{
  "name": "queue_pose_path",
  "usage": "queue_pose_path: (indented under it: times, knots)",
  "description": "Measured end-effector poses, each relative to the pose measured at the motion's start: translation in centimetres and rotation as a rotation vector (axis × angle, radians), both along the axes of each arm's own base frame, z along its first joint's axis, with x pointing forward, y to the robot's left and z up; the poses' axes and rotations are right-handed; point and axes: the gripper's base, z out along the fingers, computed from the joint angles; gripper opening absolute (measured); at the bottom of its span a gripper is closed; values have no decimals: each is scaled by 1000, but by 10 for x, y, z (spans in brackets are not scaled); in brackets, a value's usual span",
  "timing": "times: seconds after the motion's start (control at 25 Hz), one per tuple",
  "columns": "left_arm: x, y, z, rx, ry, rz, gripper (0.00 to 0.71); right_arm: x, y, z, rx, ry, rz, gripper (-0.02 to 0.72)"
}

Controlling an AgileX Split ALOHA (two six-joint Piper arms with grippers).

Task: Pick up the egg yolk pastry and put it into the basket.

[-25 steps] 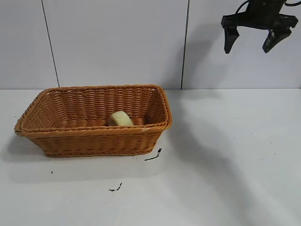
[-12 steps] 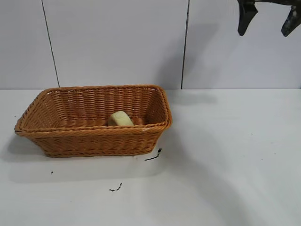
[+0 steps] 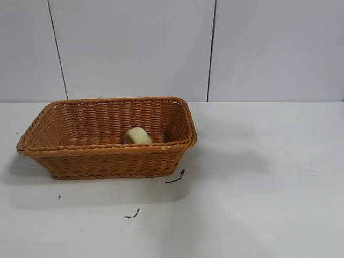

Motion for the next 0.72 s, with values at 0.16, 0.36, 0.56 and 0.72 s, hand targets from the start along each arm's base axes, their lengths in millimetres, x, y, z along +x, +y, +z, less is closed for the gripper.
queue_pose_path:
  times: [0.16,0.36,0.56,0.72]
  knots:
    - [0,0,0,0,0,0,696,-65,-1,-25,-2,1,9,693]
    - [0,0,0,0,0,0,696,-130,-2,-58,-3,-170,14,693]
    - [0,0,0,0,0,0,696,-167,-3,-81,-14,-282,32,693]
    - [0,0,0,0,0,0,696,-194,-4,-92,-14,-421,31,693]
